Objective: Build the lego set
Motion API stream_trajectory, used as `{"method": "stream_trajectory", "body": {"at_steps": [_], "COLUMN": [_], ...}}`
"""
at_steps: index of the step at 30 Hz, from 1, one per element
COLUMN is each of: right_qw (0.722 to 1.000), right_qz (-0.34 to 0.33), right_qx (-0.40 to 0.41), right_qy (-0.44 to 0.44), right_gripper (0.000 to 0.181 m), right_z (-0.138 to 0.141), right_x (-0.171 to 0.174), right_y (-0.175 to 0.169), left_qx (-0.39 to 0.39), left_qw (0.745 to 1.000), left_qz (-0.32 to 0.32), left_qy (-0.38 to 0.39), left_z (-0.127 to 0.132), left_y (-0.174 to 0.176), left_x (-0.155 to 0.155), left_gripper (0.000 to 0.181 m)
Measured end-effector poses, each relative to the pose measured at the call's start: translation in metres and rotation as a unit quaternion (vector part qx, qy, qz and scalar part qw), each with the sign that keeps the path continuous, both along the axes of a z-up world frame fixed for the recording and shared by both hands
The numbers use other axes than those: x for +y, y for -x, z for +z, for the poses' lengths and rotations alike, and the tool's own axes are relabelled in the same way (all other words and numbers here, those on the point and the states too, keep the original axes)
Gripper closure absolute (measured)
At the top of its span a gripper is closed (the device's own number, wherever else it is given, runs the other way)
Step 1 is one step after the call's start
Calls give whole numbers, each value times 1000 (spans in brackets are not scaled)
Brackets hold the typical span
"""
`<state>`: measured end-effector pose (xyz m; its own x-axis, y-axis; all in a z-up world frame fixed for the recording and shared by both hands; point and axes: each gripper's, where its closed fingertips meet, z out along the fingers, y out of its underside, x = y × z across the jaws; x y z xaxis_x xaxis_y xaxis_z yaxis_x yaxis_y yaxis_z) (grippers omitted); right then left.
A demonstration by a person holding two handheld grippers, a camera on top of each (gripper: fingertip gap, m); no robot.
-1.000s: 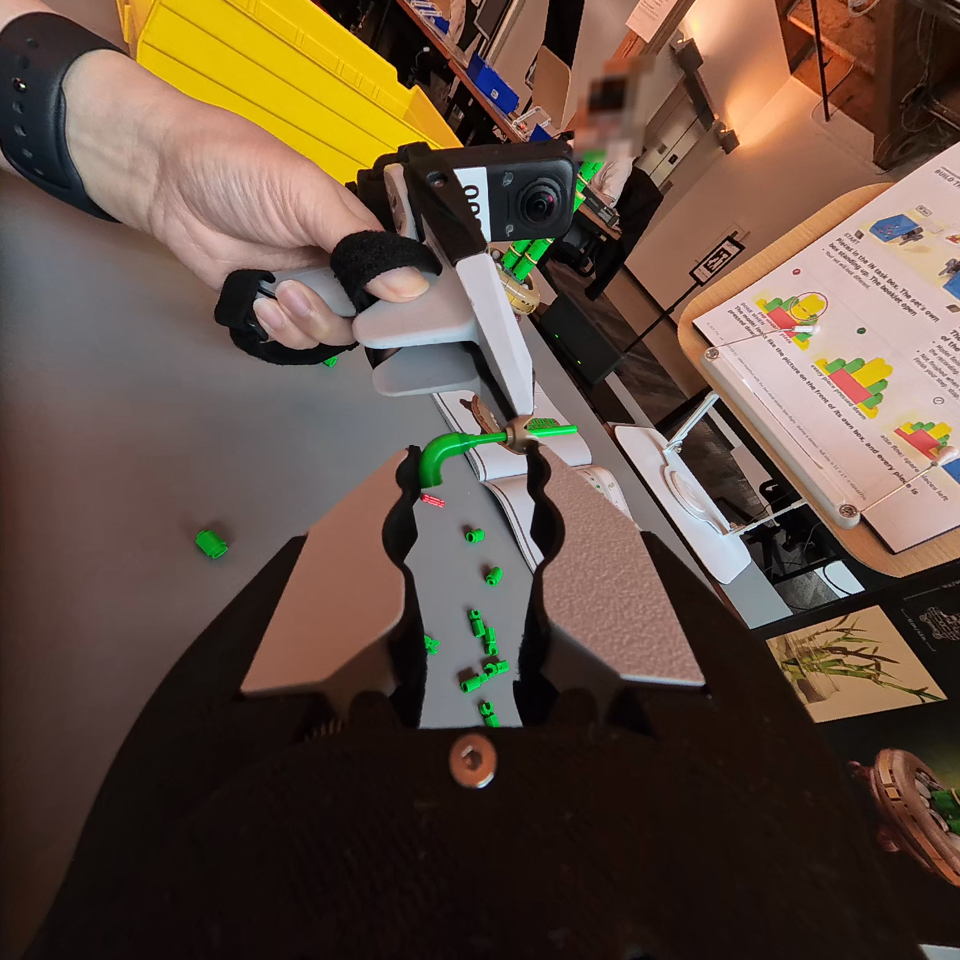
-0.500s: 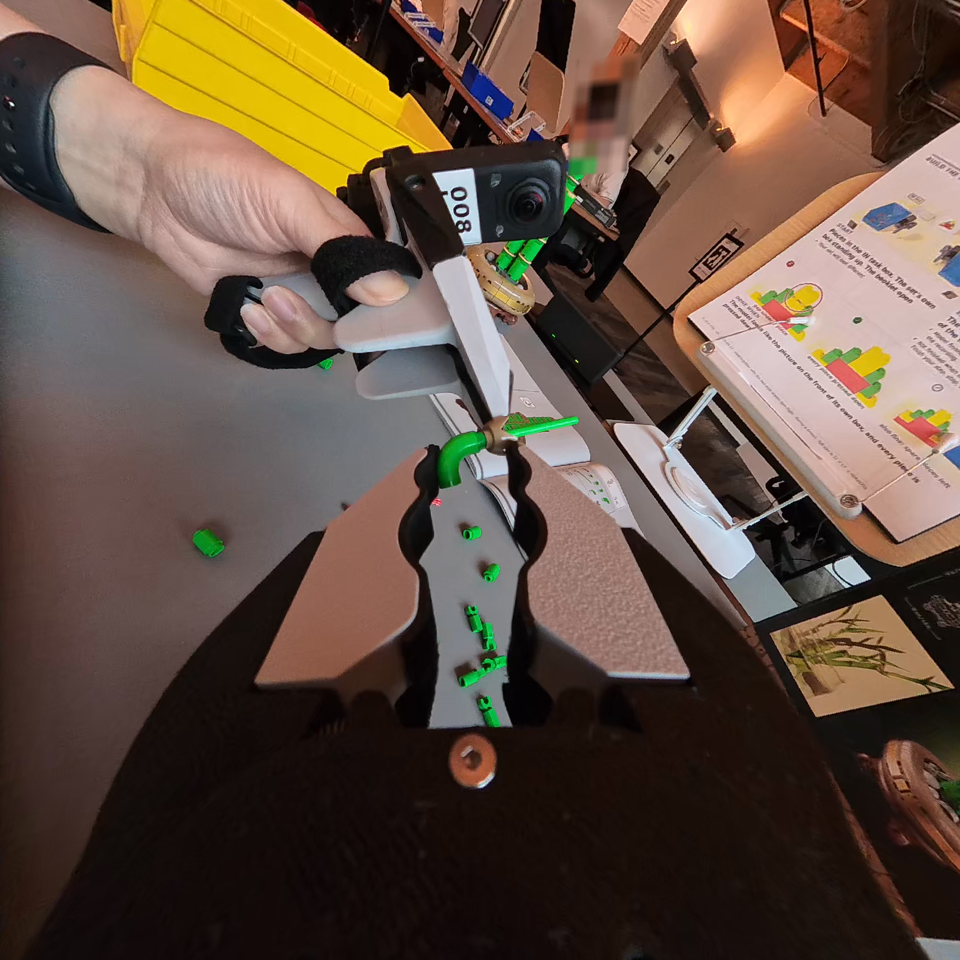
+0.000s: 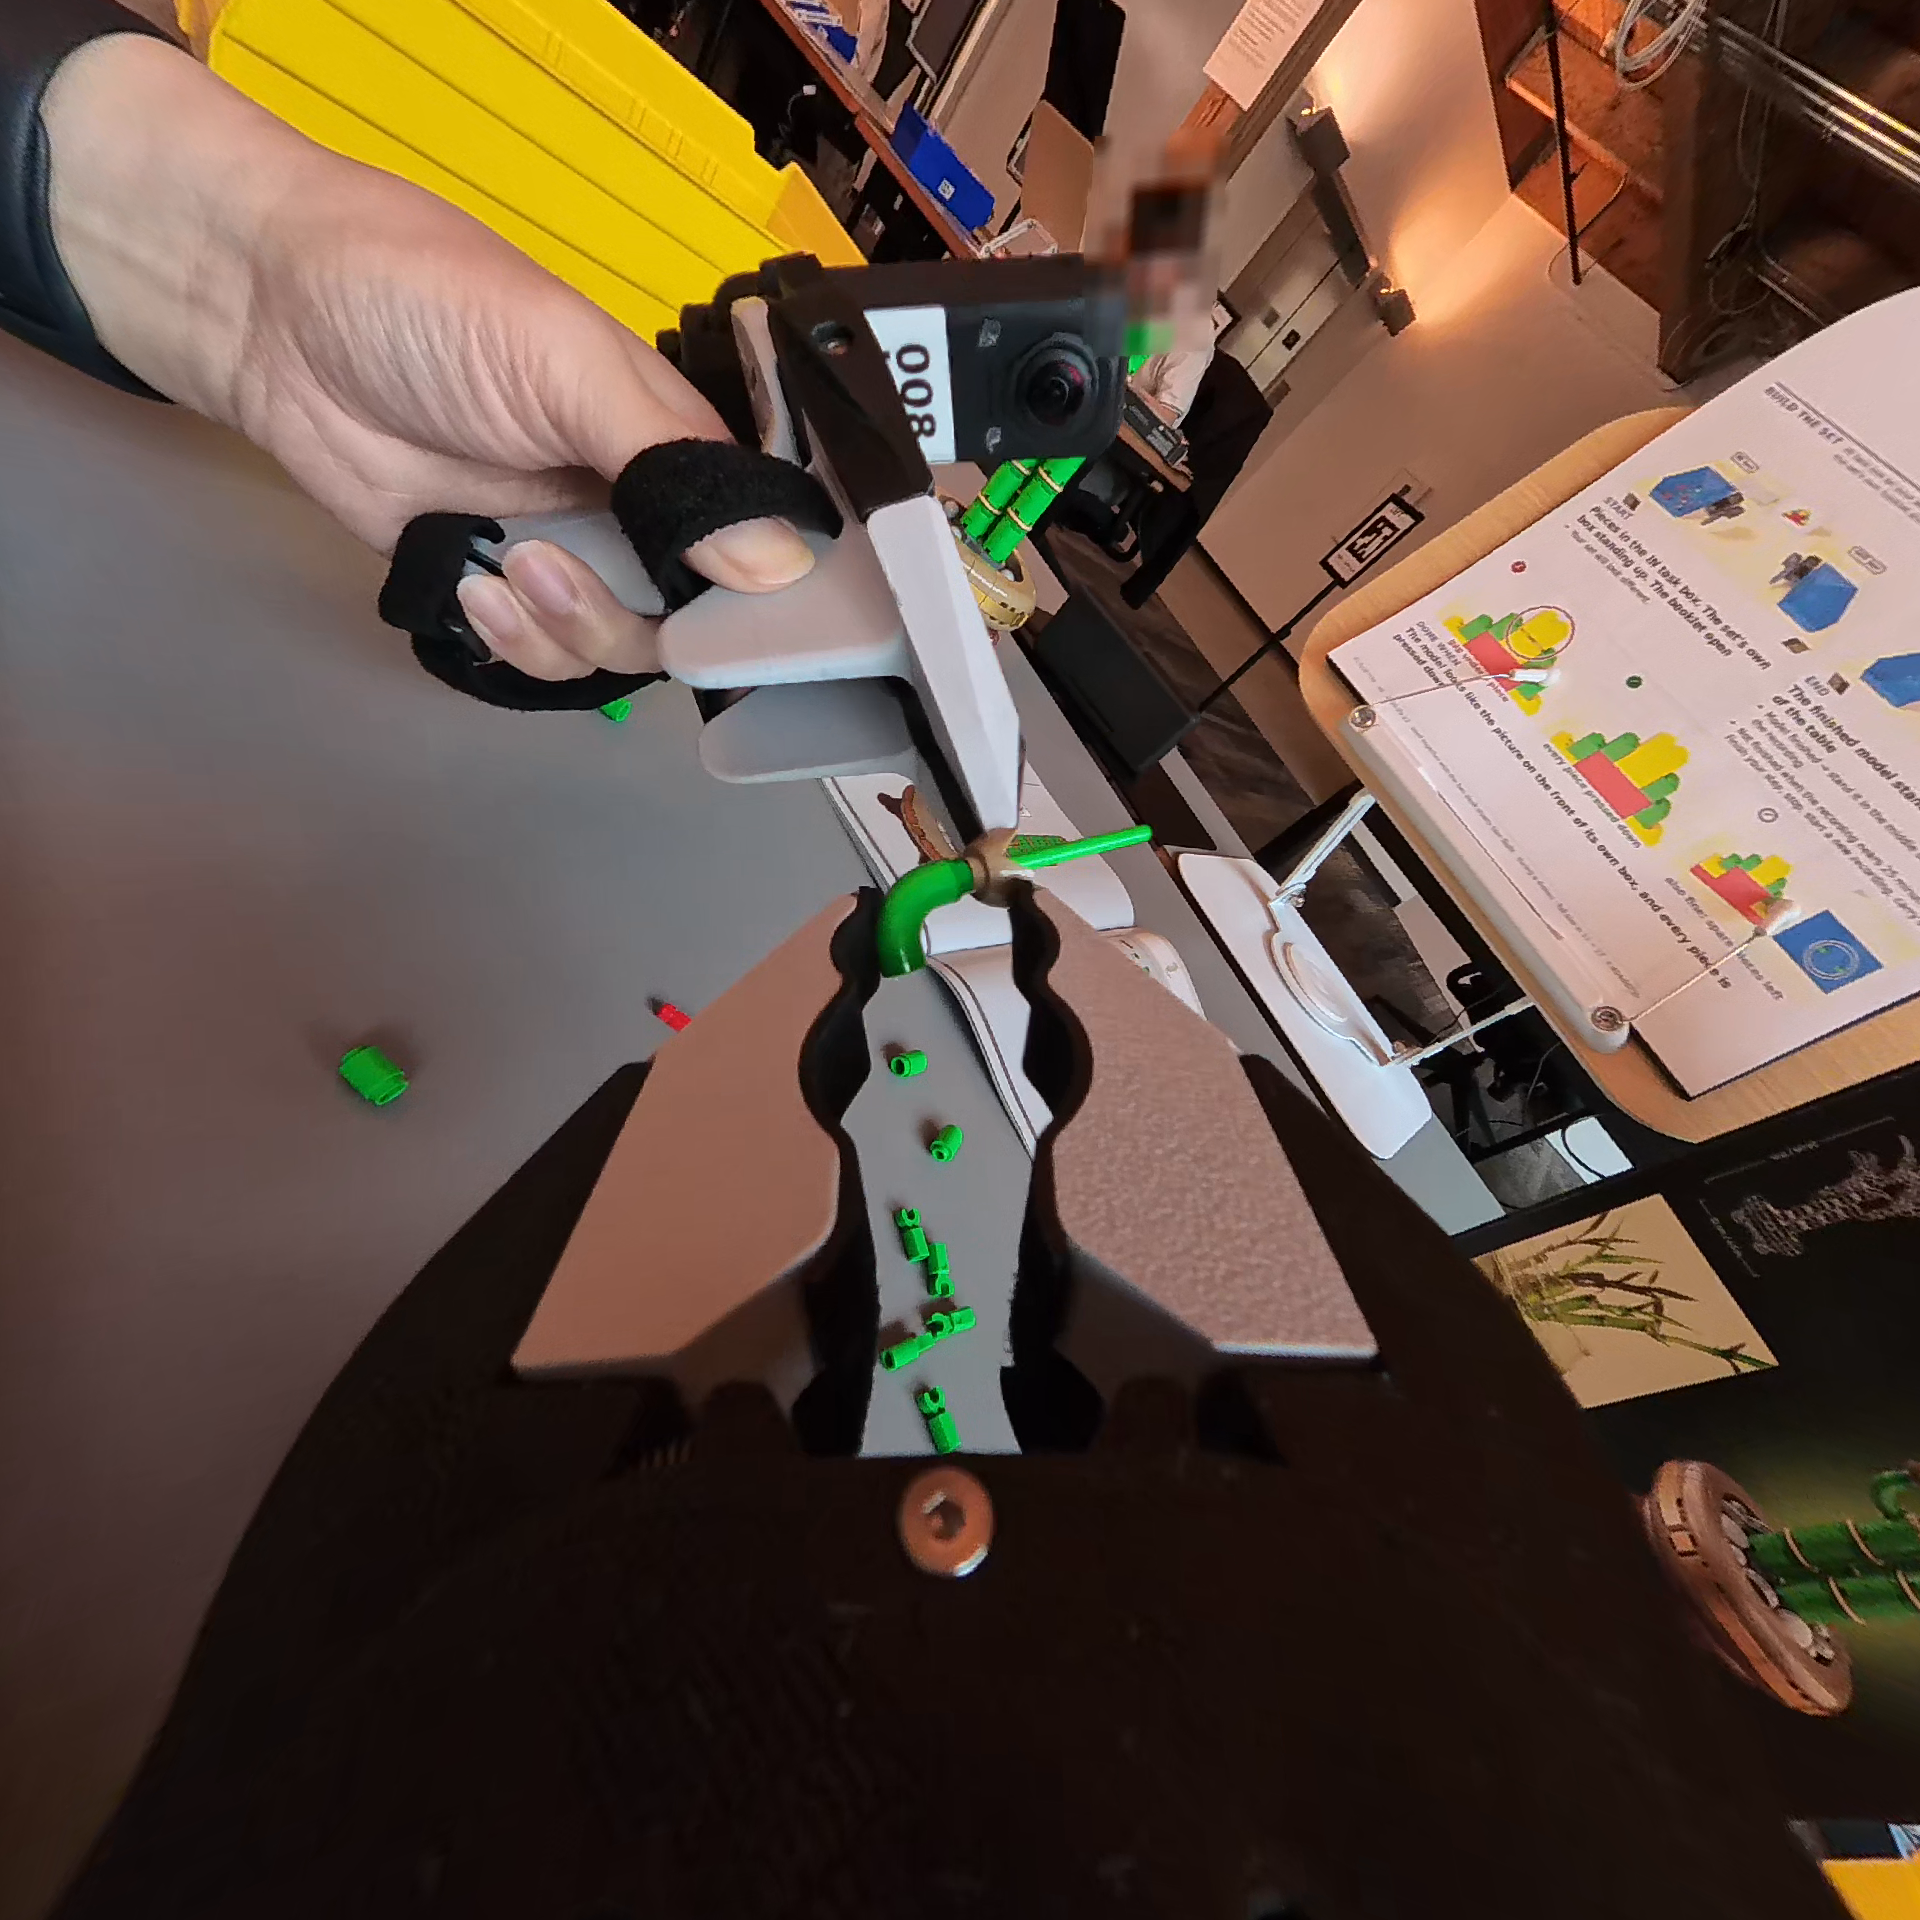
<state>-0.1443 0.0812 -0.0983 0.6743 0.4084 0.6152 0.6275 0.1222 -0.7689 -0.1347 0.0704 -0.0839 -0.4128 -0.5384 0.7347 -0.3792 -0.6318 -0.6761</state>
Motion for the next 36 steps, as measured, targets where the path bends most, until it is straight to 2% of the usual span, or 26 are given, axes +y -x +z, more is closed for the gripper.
{"method": "stream_trajectory", "body": {"at_steps": [9, 12, 17, 20, 22, 25, 28, 31, 33, 36], "right_qw": [1000, 999, 998, 999, 1000, 1000, 1000, 996, 989, 971], "right_qz": [2, -7, 6, 8, 15, 7, -9, -63, -95, -75], "right_qx": [27, 38, 55, 30, 10, -8, 15, 59, 99, 146], "right_qy": [-3, -1, -17, -17, -6, 2, 10, 31, 61, 176], "right_gripper": [157, 167, 170, 166, 181, 181, 181, 181, 173, 163], "right_z": [4, 7, 15, 10, 4, -3, -2, 2, 2, -27], "right_x": [1, 2, 0, 0, -1, 2, 5, 10, 11, 4], "right_y": [1, -5, -7, -3, 0, -2, -10, -38, -60, -72], "left_qx": [-8, 5, -14, -12, -14, -3, 5, 16, 17, 11], "left_qw": [996, 993, 996, 997, 998, 999, 999, 998, 997, 996], "left_qz": [38, 33, 47, 50, 46, 36, 35, 53, 68, 81], "left_qy": [-82, -118, -80, -60, -39, -13, -4, -30, -44, -48], "left_z": [0, -8, 6, 3, 4, -1, -3, -5, -4, 2], "left_y": [-2, -6, -2, 0, 0, -1, 1, 5, 8, 14], "left_x": [1, -8, 2, 9, 10, 10, 15, 25, 33, 42], "left_gripper": [181, 181, 181, 181, 181, 181, 181, 181, 181, 181]}}
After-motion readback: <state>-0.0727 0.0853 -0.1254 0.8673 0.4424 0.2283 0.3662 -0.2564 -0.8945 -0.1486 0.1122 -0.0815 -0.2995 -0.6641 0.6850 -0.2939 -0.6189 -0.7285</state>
